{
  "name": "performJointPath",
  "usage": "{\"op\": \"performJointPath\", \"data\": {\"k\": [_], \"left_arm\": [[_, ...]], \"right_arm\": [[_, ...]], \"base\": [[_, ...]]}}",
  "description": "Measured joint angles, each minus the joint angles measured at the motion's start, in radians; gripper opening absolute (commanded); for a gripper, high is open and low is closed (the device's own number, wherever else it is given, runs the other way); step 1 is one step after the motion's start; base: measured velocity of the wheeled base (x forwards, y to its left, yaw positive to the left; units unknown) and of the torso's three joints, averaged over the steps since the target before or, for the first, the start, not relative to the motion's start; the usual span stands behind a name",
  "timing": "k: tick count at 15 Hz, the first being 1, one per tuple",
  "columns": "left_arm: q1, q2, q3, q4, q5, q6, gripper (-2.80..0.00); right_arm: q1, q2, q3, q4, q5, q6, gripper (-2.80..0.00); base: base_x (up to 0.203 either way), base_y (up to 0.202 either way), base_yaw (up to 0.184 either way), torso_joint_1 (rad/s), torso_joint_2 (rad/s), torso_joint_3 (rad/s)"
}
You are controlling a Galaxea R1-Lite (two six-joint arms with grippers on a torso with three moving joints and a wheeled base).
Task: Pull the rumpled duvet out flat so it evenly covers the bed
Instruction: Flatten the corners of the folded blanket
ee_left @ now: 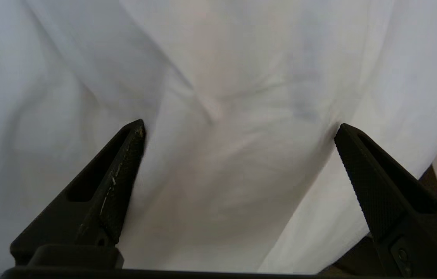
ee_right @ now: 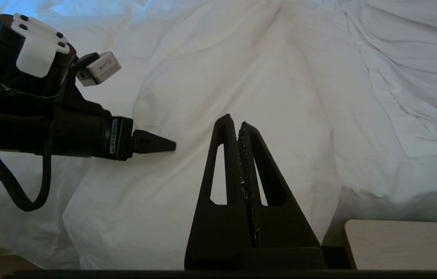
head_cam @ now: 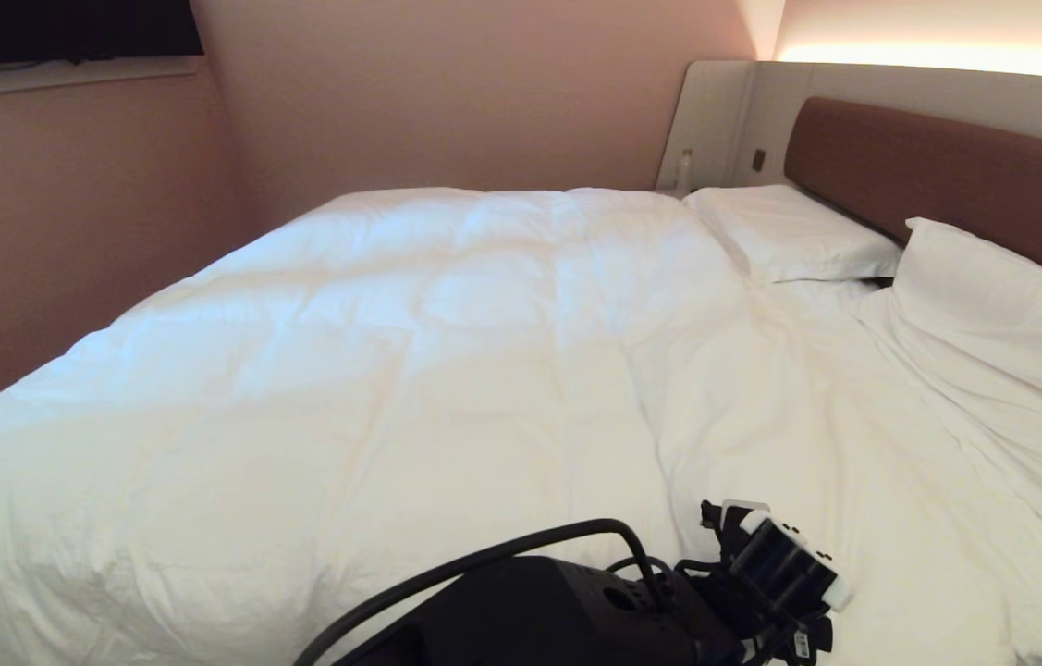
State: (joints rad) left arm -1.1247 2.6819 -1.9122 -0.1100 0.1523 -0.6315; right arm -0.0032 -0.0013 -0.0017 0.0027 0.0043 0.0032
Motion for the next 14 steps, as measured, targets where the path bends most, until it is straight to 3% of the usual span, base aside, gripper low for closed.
{"op": "performJointPath", "data": {"k": [11, 12, 14], "left_arm": [[0.0, -0.003, 0.0, -0.008, 0.0, 0.016, 0.0], [0.0, -0.003, 0.0, -0.008, 0.0, 0.016, -2.8], [0.0, -0.003, 0.001, -0.008, 0.0, 0.015, -2.8]], "right_arm": [[0.0, 0.0, 0.0, 0.0, 0.0, 0.0, -2.8], [0.0, 0.0, 0.0, 0.0, 0.0, 0.0, -2.8], [0.0, 0.0, 0.0, 0.0, 0.0, 0.0, -2.8]], "base": [[0.0, 0.0, 0.0, 0.0, 0.0, 0.0], [0.0, 0.0, 0.0, 0.0, 0.0, 0.0], [0.0, 0.0, 0.0, 0.0, 0.0, 0.0]]}}
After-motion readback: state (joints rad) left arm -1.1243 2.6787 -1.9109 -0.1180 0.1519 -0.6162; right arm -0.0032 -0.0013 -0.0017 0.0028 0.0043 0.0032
